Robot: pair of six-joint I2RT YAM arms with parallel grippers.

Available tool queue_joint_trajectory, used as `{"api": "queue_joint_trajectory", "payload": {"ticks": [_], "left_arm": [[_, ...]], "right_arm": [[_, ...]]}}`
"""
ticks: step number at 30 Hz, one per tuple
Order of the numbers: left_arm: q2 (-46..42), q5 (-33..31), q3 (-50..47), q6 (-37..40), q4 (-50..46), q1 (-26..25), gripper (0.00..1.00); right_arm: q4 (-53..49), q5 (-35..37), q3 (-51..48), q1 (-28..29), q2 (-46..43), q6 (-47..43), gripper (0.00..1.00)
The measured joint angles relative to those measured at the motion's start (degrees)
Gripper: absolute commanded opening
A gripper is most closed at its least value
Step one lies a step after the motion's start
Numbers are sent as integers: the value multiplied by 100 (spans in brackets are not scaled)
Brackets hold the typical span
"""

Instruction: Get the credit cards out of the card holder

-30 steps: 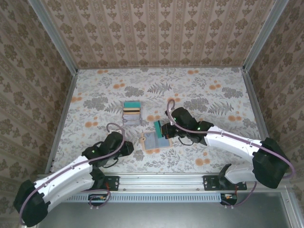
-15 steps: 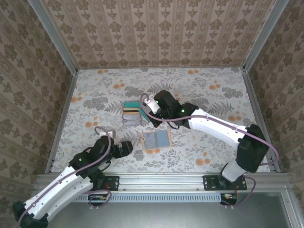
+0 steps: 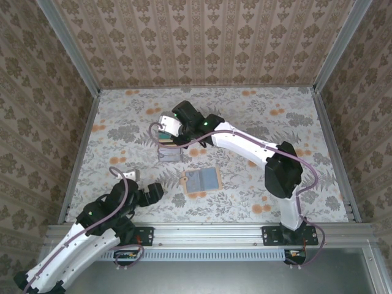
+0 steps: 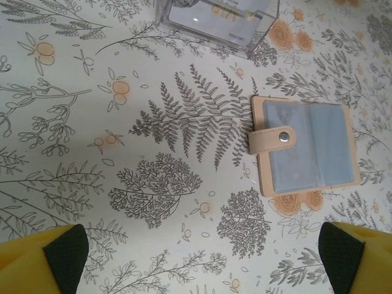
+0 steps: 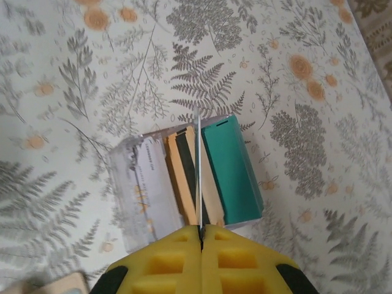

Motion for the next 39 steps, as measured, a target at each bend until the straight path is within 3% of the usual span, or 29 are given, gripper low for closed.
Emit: {"api": "queue_joint_trajectory", "payload": {"ticks": [12, 28, 30, 32, 33, 39], "left_arm": [[-66, -210, 70, -107, -225, 0, 100], [-107, -236, 74, -129, -225, 0, 100], [-107, -236, 74, -129, -225, 0, 100], [-107, -238, 74, -129, -225, 0, 100], [-107, -236, 74, -129, -225, 0, 100], [-107, -236, 74, -129, -225, 0, 100]], "right_arm": [[-452, 214, 1285, -81, 1095, -1034, 0], [-699, 339, 1532, -208, 1591, -1207, 0], [-695, 339, 1537, -210, 1639, -1204, 4], [-678, 341, 1543, -208, 1698, -1193, 35], [-680, 363, 1545, -208, 1727, -1198, 39], [-675, 516, 1547, -227, 1810, -1191, 43]]}}
